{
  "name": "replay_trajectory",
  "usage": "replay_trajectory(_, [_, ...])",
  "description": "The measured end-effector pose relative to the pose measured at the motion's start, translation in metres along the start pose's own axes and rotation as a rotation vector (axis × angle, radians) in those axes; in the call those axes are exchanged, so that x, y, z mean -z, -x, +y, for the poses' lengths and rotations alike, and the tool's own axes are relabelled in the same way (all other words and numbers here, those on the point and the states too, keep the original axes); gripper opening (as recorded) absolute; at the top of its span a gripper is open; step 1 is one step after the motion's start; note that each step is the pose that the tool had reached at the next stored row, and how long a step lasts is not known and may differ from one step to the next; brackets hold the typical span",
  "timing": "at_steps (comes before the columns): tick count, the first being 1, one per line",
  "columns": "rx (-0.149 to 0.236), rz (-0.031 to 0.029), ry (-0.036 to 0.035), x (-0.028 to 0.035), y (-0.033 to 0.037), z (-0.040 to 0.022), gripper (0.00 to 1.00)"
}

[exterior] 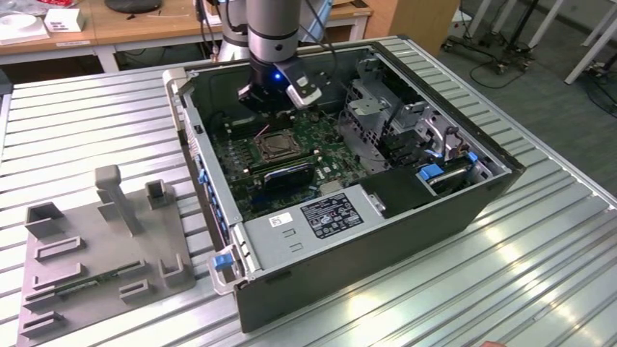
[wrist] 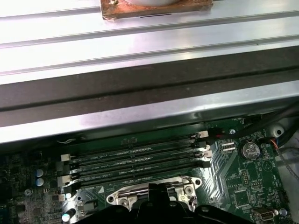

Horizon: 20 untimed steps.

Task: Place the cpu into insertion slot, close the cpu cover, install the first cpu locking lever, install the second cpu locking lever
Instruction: 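Install the first cpu locking lever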

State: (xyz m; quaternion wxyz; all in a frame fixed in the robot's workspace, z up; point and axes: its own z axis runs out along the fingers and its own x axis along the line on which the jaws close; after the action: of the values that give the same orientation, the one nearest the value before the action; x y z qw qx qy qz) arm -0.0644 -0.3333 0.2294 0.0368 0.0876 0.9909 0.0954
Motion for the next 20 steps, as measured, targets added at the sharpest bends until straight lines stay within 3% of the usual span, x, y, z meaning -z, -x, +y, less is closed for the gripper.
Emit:
replay_trajectory(12, [0.006, -0.0095, 0.002, -0.0041, -0.0032, 0.0123, 0.11])
replay_trajectory(20, [0.015, -0.0119, 0.0026, -0.0134, -0.0041, 0.0125, 0.11])
